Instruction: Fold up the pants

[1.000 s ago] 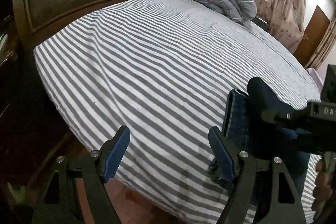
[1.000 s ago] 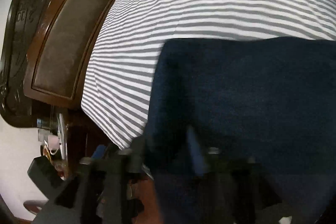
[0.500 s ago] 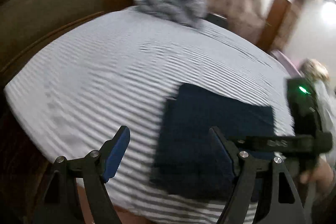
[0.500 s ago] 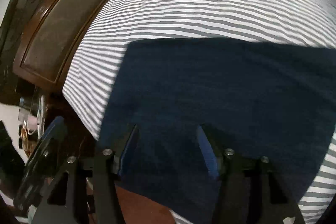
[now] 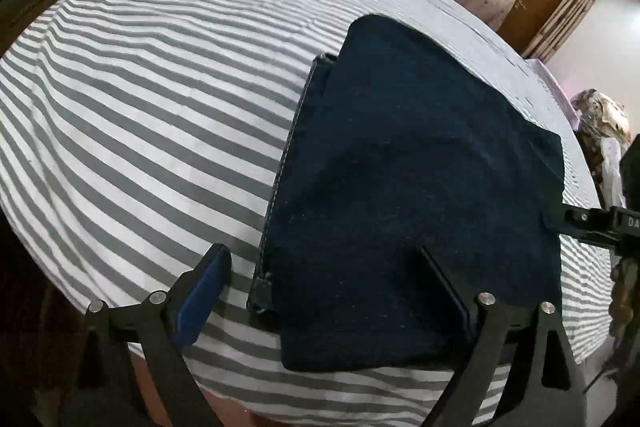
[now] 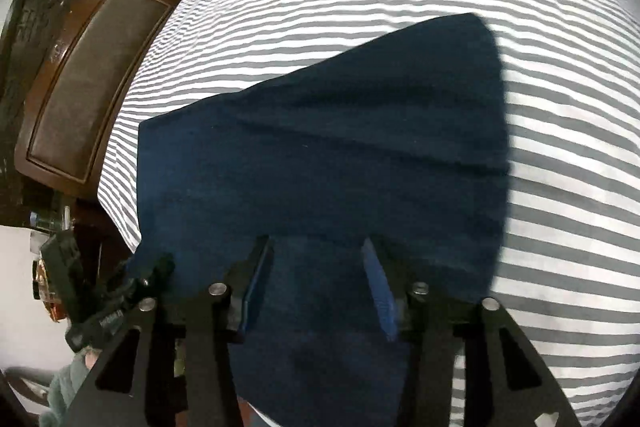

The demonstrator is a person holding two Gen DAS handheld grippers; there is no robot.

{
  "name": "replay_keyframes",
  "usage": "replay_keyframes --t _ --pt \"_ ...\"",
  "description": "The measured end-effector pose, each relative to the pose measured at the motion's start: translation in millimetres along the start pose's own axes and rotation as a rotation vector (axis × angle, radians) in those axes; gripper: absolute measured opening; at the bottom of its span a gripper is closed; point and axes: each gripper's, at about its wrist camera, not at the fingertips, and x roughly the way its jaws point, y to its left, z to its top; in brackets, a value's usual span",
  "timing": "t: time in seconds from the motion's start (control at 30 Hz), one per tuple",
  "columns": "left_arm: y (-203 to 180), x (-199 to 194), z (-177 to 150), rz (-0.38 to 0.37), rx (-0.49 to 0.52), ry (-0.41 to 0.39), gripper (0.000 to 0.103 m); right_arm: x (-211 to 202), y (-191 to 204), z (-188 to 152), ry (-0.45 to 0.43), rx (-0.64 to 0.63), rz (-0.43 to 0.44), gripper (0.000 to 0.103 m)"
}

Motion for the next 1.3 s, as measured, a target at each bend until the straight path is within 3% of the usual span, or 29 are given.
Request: replay_keyframes --t 0.1,0.33,0.57,0.7,0.83,0.97,1.07,1.23,1.3 --pt "-20 -22 1 0.08 0.104 -0.075 0.088 -17 -10 -5 -0.025 0.012 0.033 0.056" --pt "-43 -57 16 0.101 0.182 -0.165 0.088 -41 -50 -14 -0.07 0.036 -0.015 0.064" --pt "-49 -36 5 0.092 0.188 -0.117 0.088 -20 -70 -34 0.006 0.065 0.036 0.064" --pt "-40 2 0 0.172 0.203 -0.053 0.091 -6 -70 -47 0.035 0.07 0.073 0.064" --pt "-18 8 -1 0.082 0.069 -0.044 0.096 1 -62 -57 0.033 0.041 0.107 0.07" --pt "-29 2 -3 0.138 0.121 -0.066 0.096 8 -62 -63 0.034 0.044 0.191 0.074" --pt "-37 -6 -2 0.163 0.154 -0.077 0.094 11 -58 -57 0.018 0.079 0.317 0.071" --pt "-43 -16 -1 0.17 0.157 -0.093 0.094 30 -61 -42 0.0 0.077 0.368 0.068" --pt "-46 -17 -1 0.168 0.157 -0.09 0.094 39 -68 -33 -0.021 0.109 0.407 0.061"
